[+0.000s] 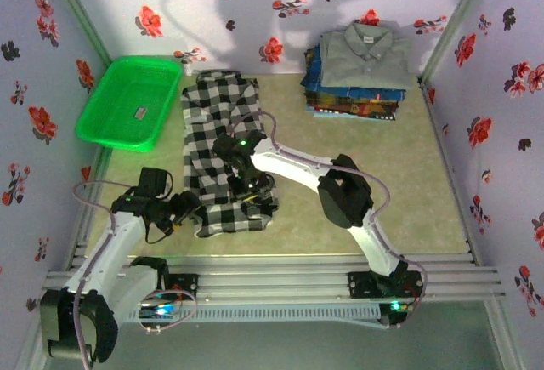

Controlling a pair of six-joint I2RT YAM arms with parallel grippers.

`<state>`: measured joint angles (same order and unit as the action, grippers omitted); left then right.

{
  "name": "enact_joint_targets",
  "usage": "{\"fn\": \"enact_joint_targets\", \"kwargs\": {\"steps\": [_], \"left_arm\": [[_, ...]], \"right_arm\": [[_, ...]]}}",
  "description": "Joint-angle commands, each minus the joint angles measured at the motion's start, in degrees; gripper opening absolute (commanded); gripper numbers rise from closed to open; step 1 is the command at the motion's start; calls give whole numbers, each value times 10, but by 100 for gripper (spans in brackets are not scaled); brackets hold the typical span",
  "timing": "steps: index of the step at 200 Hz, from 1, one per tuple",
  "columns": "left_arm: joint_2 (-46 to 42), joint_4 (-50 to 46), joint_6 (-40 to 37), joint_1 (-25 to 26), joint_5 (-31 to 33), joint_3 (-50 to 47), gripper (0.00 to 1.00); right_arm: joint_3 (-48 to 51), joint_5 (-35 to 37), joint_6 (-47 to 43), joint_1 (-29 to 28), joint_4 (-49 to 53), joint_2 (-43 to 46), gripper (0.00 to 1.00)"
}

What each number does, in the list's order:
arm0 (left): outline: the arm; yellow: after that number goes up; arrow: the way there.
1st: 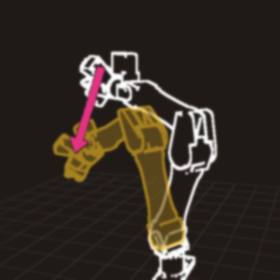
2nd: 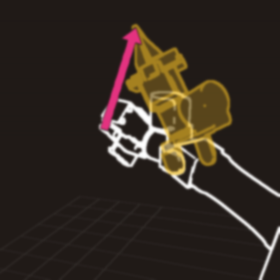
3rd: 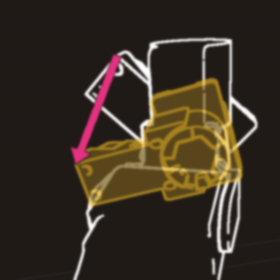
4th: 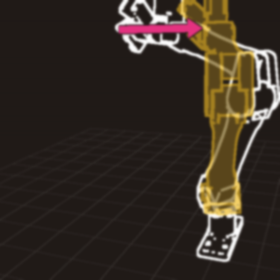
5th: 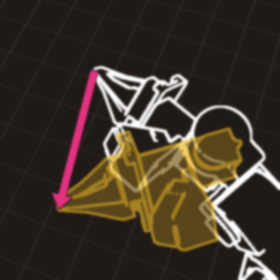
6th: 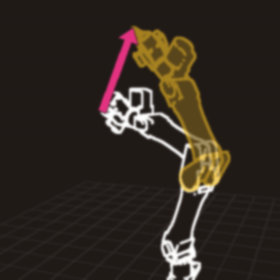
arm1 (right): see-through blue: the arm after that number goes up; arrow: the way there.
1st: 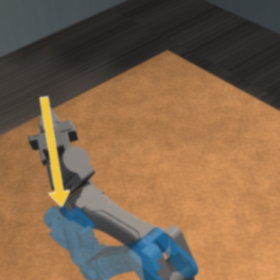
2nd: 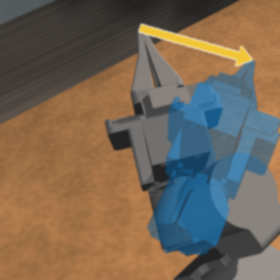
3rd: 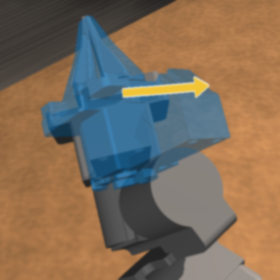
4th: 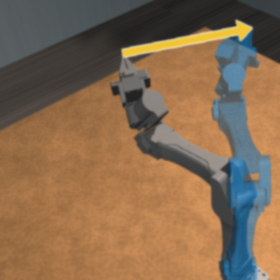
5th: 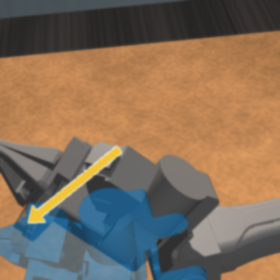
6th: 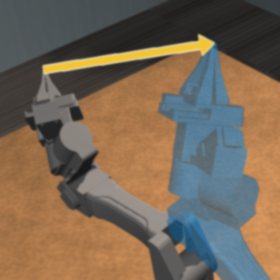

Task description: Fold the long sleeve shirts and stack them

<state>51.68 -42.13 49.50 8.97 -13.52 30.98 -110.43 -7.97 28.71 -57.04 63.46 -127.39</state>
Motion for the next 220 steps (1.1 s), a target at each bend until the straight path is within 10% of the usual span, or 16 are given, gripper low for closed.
{"fn": "enact_joint_targets", "kwargs": {"steps": [1,35,79,220], "left_arm": [[-18,-9,17,-5,16,-2,77],[-35,-41,17,-10,41,15,80],[-23,-55,-20,-13,45,28,83],[108,146,-43,-15,-5,0,81]], "right_arm": [[17,-43,17,-5,-27,-6,24],[77,-140,61,6,-115,61,61],[166,-63,40,53,-70,184,76],[408,-130,89,127,-341,193,79]]}}
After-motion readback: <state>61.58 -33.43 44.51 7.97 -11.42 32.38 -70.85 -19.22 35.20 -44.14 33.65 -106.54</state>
